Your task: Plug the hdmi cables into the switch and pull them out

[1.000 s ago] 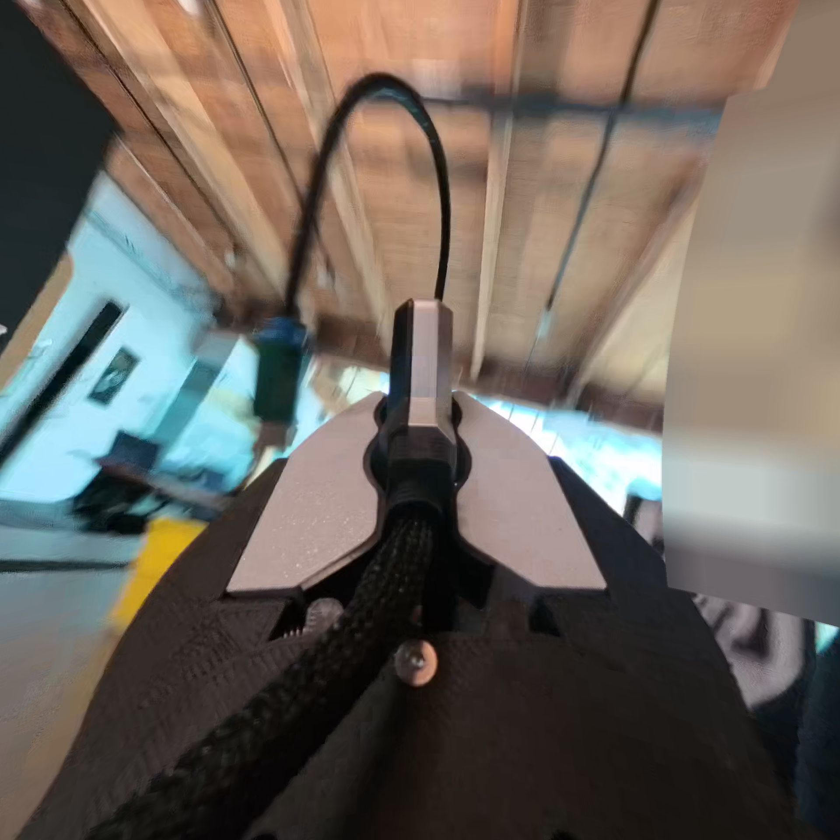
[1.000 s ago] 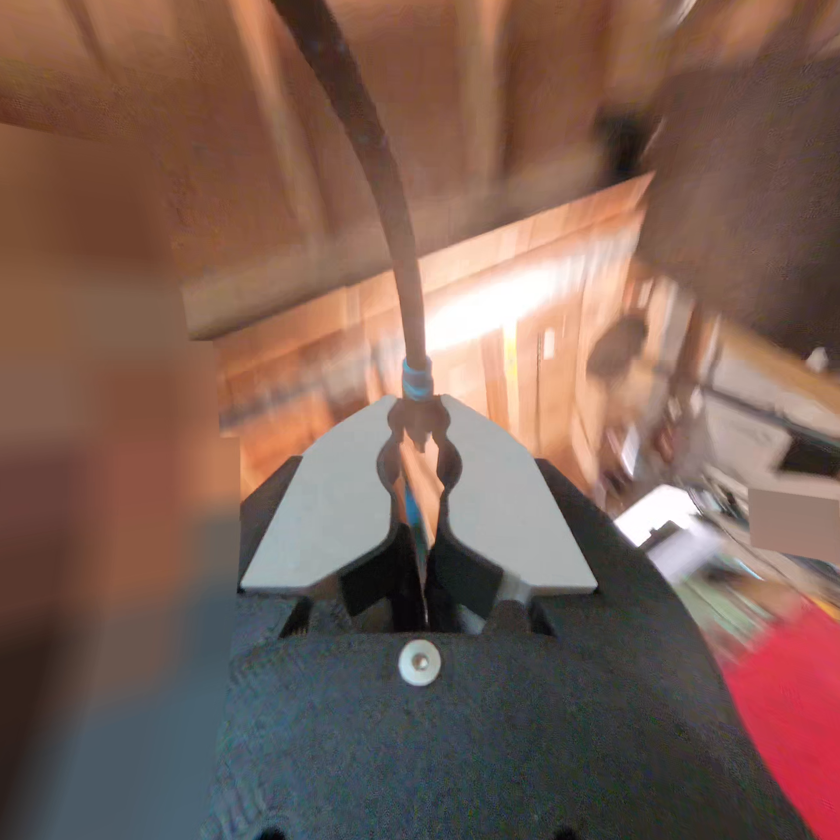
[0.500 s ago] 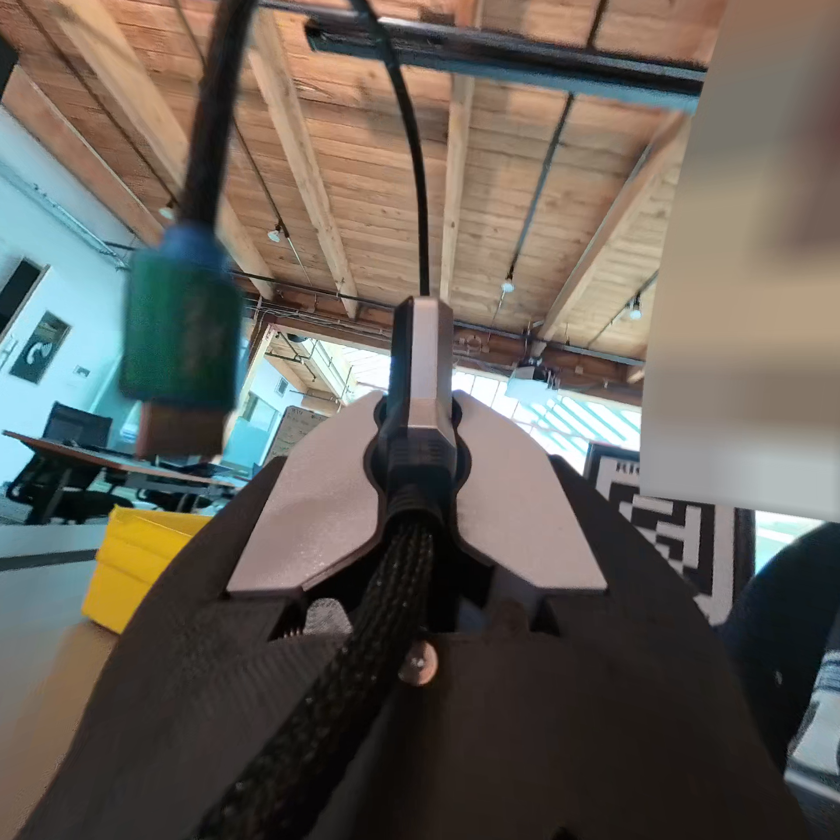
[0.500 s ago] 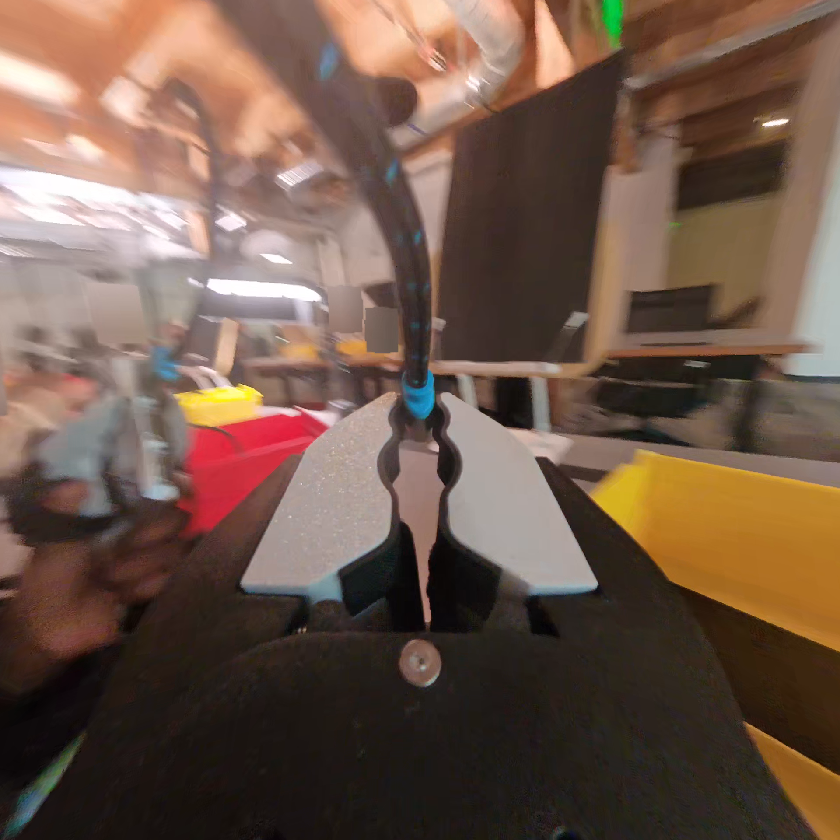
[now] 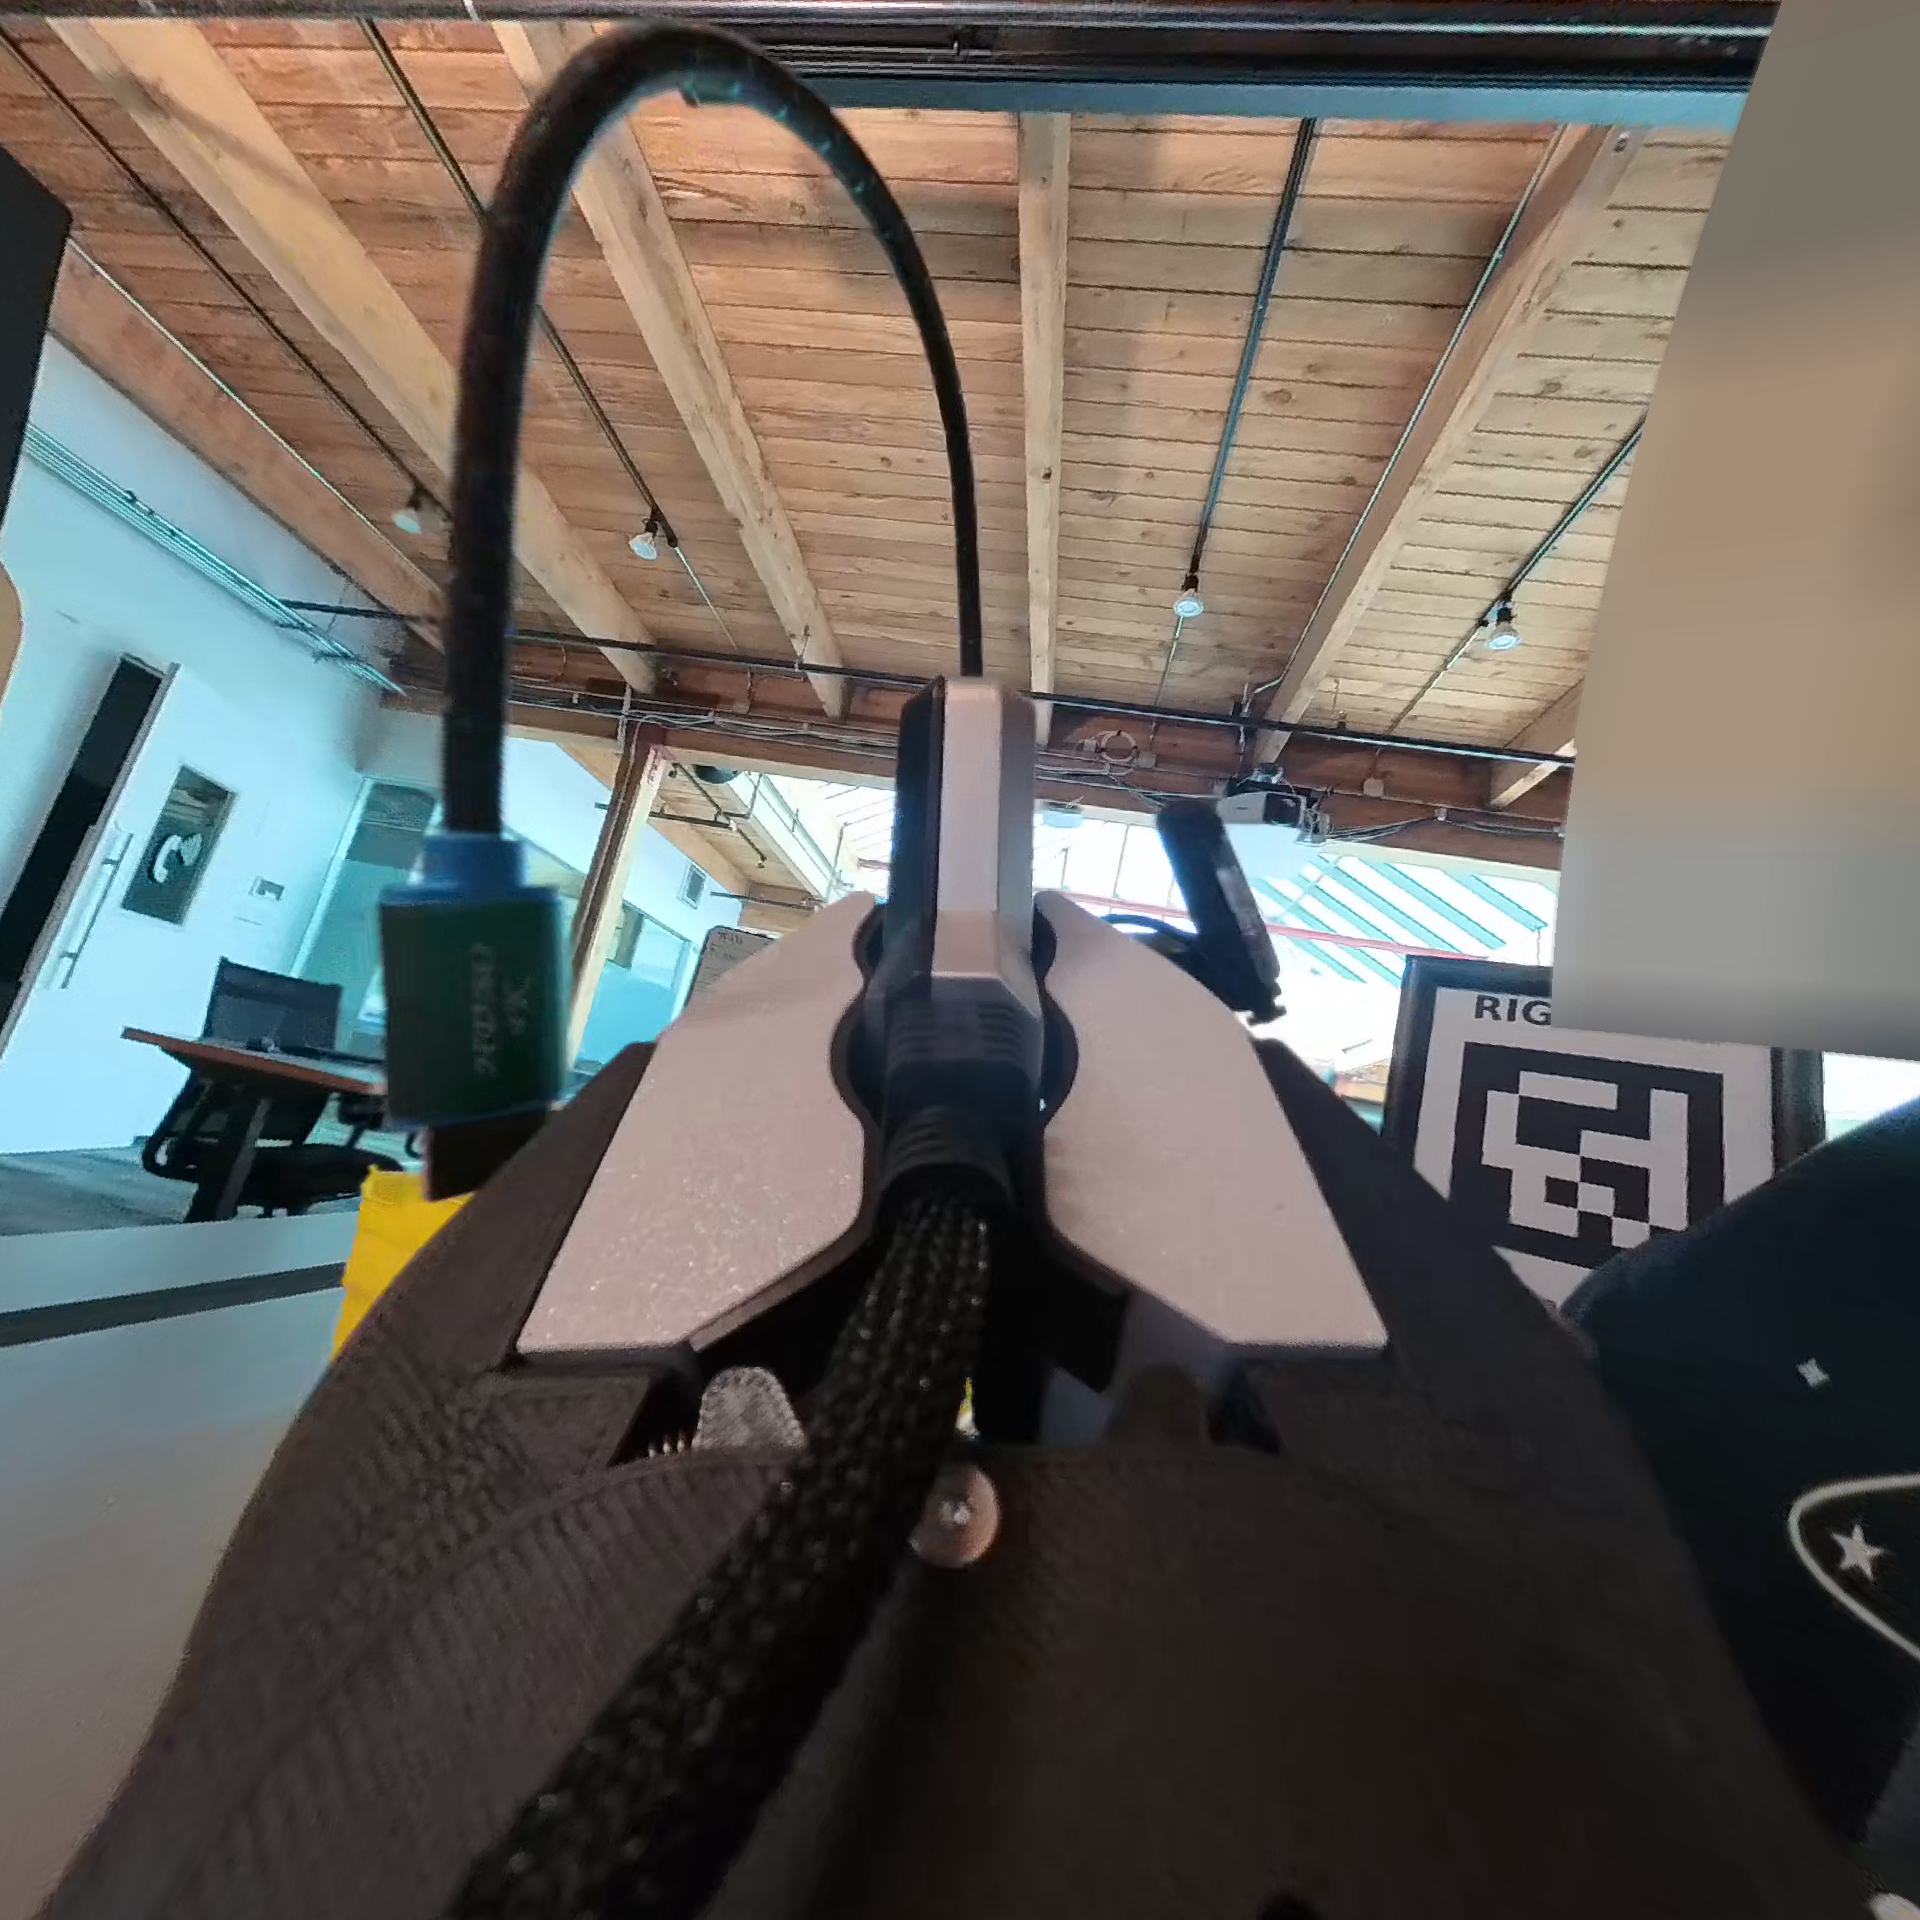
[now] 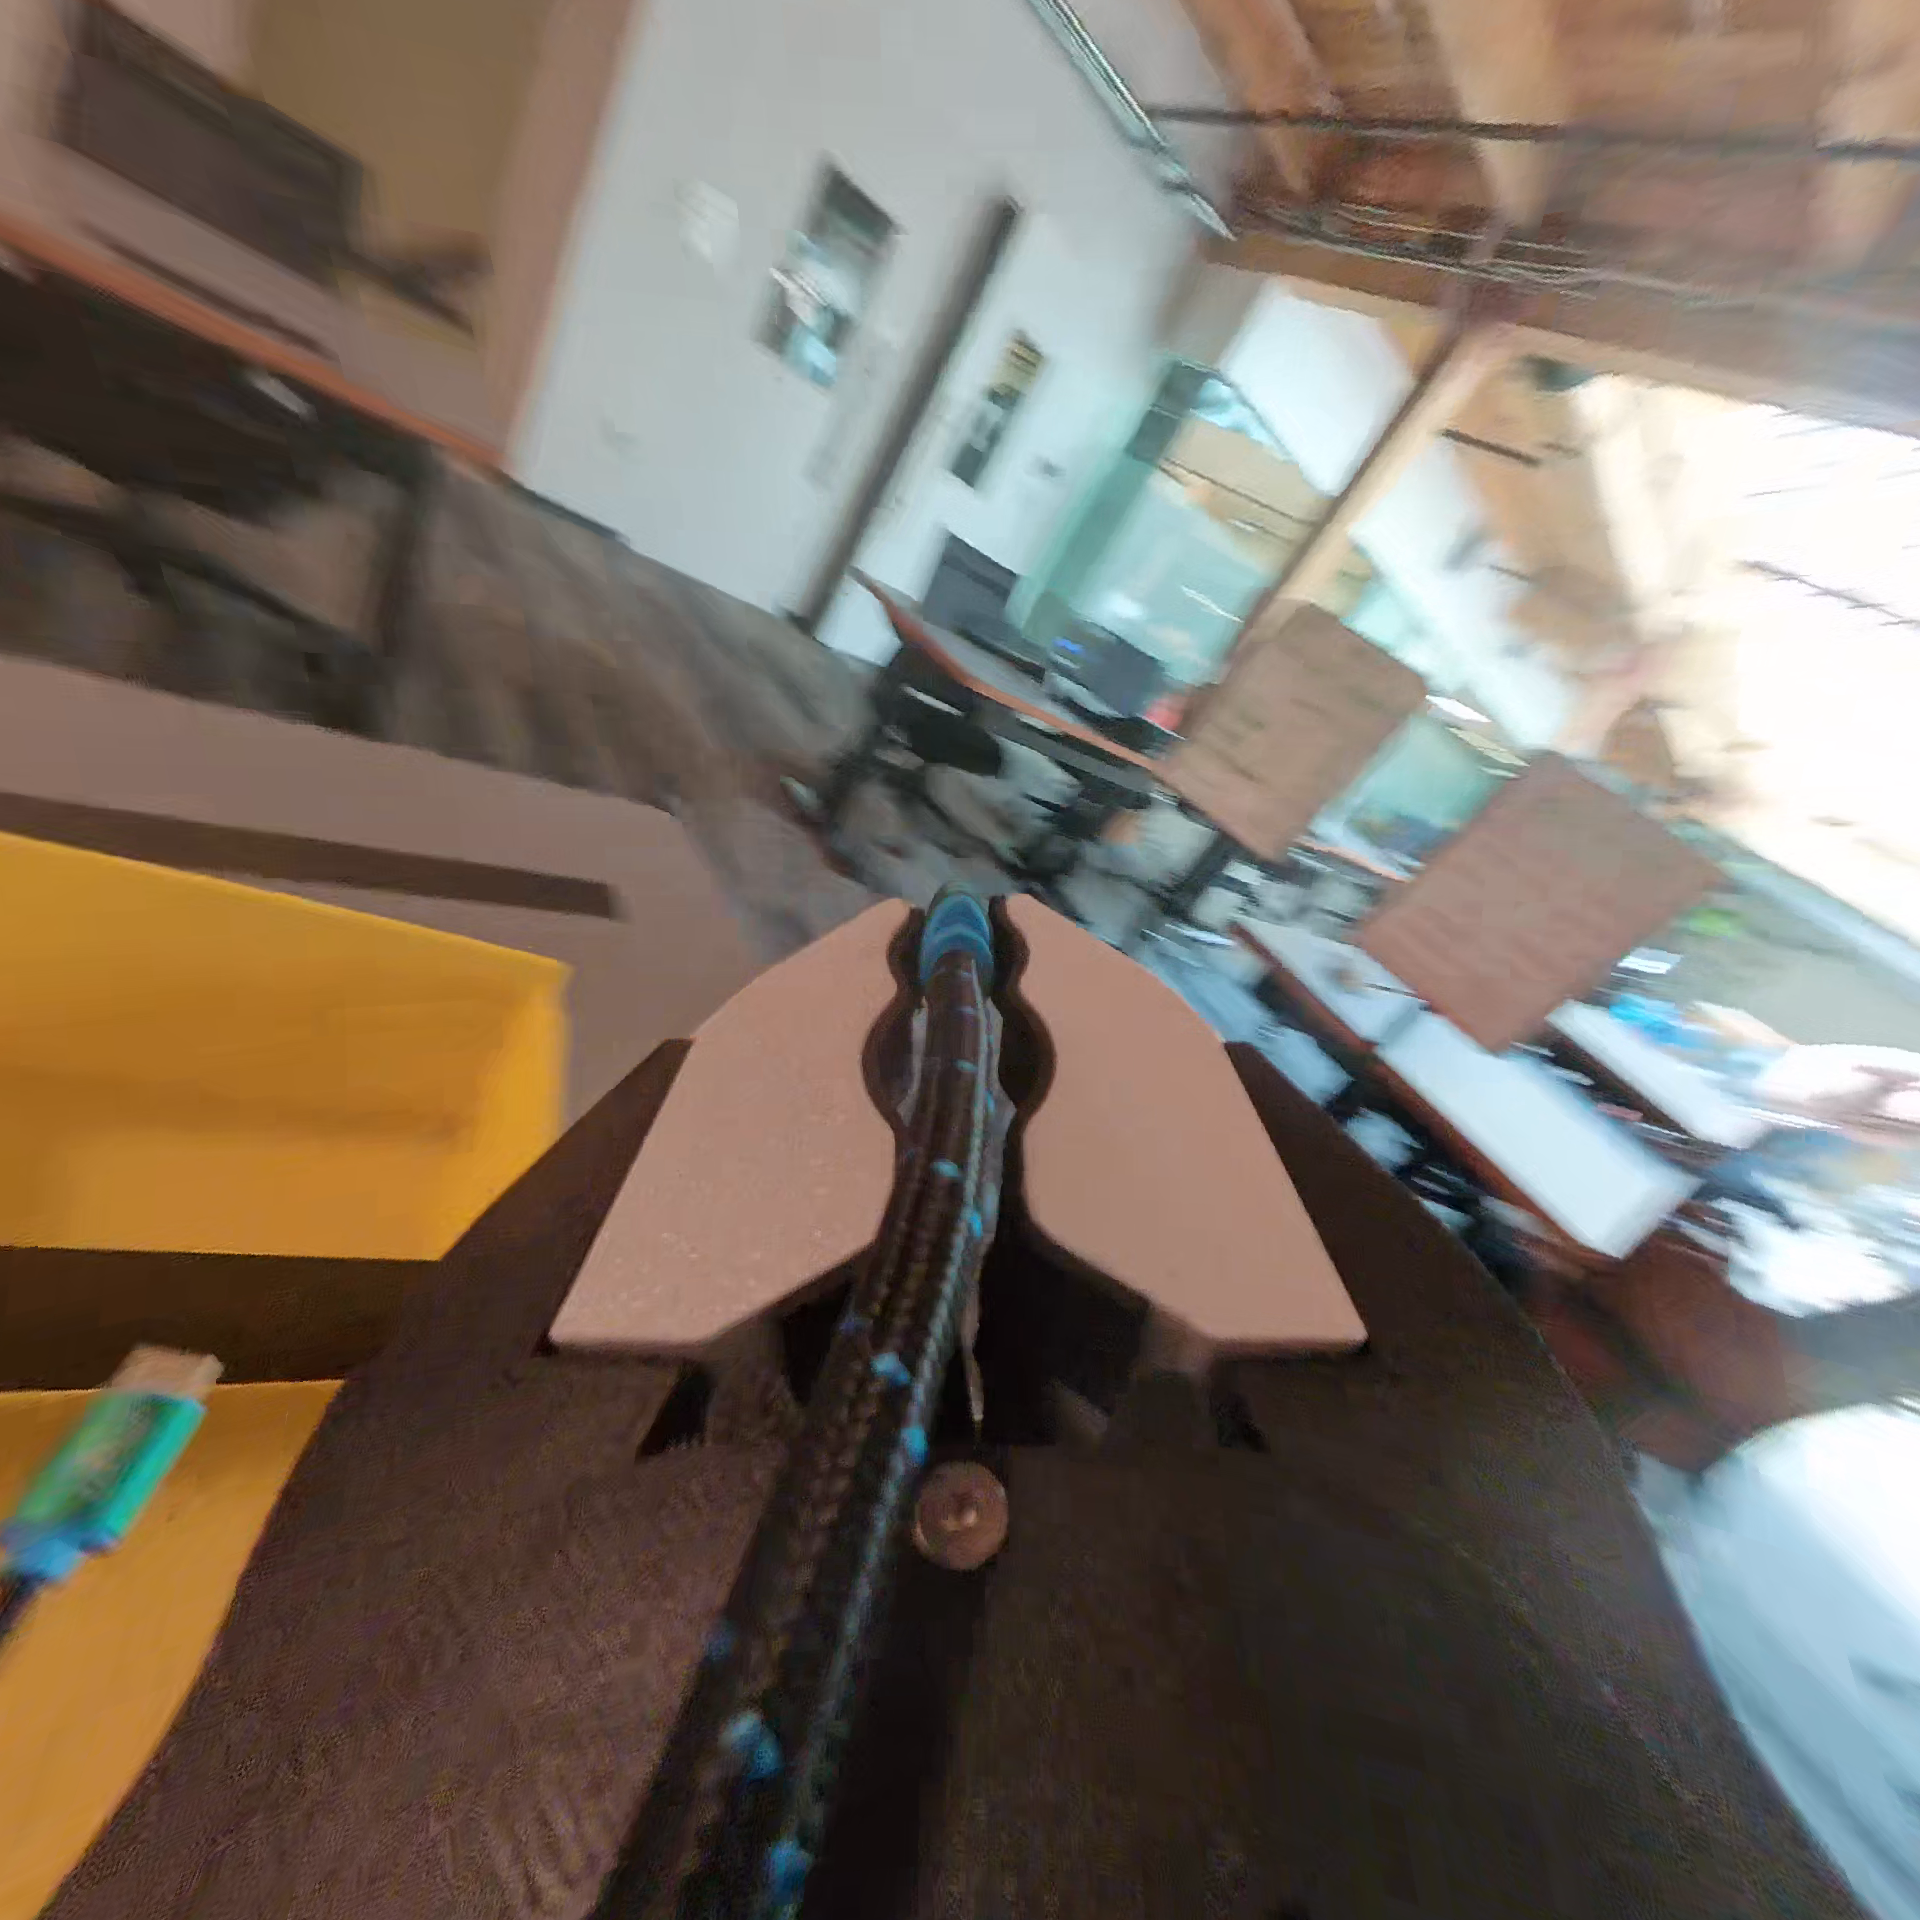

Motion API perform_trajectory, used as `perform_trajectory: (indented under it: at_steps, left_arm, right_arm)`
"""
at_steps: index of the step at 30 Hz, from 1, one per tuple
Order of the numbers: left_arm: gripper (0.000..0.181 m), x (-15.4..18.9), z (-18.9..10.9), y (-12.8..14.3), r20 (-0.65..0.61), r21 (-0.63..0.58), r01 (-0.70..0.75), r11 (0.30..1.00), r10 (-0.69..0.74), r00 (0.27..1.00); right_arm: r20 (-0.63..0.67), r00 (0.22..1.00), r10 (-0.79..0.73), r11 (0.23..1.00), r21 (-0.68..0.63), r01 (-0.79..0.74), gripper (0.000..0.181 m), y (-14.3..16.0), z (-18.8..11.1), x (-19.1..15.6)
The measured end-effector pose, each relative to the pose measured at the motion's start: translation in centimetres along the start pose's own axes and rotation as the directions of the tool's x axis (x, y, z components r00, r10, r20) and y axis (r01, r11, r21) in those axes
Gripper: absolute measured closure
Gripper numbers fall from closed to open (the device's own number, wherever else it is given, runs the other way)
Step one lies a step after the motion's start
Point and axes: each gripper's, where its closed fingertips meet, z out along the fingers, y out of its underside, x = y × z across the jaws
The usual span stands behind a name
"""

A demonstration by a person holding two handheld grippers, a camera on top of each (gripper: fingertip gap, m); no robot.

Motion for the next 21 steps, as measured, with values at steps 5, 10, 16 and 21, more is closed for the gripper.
perform_trajectory:
  at_steps: [5, 10, 16, 21]
  left_arm:
    - [0.158, 0.1, 0.0, 0.1, -0.006, -0.001, -0.002, 1.000, 0.002, 1.000]
    - [0.158, -0.1, 0.0, 0.1, 0.003, -0.001, 0.007, 1.000, -0.007, 1.000]
    - [0.158, -0.3, 0.0, 0.1, 0.012, 0.006, 0.013, 1.000, -0.013, 1.000]
    - [0.158, -0.6, 0.0, 0.4, 0.026, 0.002, 0.027, 1.000, -0.027, 0.999]
  right_arm:
    - [-0.129, 0.963, -0.237, 0.955, -0.212, 0.207, 0.169, 3.4, 3.0, -0.9]
    - [0.063, 0.948, -0.312, 0.887, -0.338, 0.315, 0.169, 7.9, 4.2, -7.1]
    - [0.234, 0.949, -0.212, 0.833, -0.465, 0.301, 0.169, 13.8, 4.2, -12.5]
    - [0.286, 0.919, -0.273, 0.790, -0.478, 0.384, 0.169, 15.3, 3.7, -14.2]
